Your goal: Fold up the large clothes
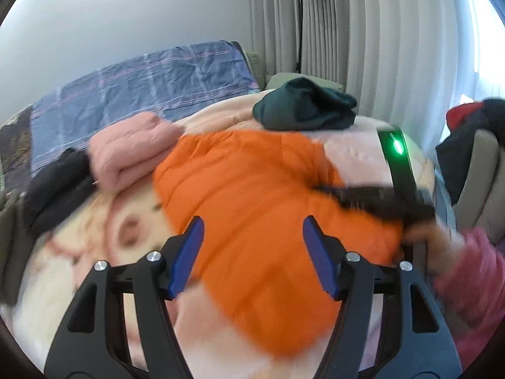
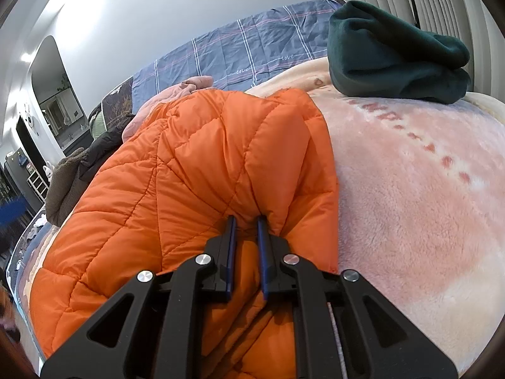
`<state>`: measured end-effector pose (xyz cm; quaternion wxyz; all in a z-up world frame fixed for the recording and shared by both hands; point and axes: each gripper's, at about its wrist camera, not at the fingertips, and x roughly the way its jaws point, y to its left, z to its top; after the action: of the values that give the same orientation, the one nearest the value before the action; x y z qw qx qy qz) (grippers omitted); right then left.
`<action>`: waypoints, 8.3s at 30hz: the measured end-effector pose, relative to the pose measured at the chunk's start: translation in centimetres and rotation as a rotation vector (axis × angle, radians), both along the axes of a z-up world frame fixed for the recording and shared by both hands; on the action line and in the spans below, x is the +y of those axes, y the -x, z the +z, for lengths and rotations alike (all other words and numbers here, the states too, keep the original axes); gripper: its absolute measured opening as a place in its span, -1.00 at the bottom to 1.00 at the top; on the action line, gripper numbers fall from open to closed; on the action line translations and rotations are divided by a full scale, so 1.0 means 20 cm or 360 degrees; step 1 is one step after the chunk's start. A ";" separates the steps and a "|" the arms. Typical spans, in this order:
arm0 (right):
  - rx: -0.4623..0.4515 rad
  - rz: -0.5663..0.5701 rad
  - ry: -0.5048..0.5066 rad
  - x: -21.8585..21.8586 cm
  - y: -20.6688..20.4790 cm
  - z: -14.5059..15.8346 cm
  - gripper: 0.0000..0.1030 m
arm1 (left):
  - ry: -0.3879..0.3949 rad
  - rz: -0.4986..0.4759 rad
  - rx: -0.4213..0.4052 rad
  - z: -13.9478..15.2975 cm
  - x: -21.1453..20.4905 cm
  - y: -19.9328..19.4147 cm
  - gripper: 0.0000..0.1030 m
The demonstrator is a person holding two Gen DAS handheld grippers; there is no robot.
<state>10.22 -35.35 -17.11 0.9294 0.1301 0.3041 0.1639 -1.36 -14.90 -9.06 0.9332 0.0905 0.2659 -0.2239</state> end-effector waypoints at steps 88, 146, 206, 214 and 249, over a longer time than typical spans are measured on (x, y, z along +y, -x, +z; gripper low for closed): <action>0.0522 -0.0039 -0.0630 -0.08 0.11 -0.20 0.40 | -0.0361 0.0060 0.0120 -0.40 -0.40 -0.81 0.63; 0.0249 -0.0111 -0.0212 0.15 0.40 -0.35 -0.19 | 0.0546 0.0063 0.0572 -0.46 0.17 -0.89 0.21; 0.0048 -0.0703 0.0635 0.24 -1.31 -0.18 -0.22 | -0.0175 0.0471 0.0044 -0.01 -0.20 -2.20 0.78; 0.0207 -0.0632 0.0557 0.21 -1.33 -0.15 -0.17 | -0.0101 0.0264 -0.0034 0.01 -0.04 -1.50 0.83; 0.0334 -0.0718 -0.0435 -0.03 -1.21 -0.16 -0.48 | 0.0200 0.0284 0.0196 -0.38 0.30 -0.70 0.83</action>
<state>34.50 -35.91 -20.32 0.8796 0.3349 0.3371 -0.0218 12.54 -8.98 -16.75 0.9352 -0.0062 0.3151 -0.1613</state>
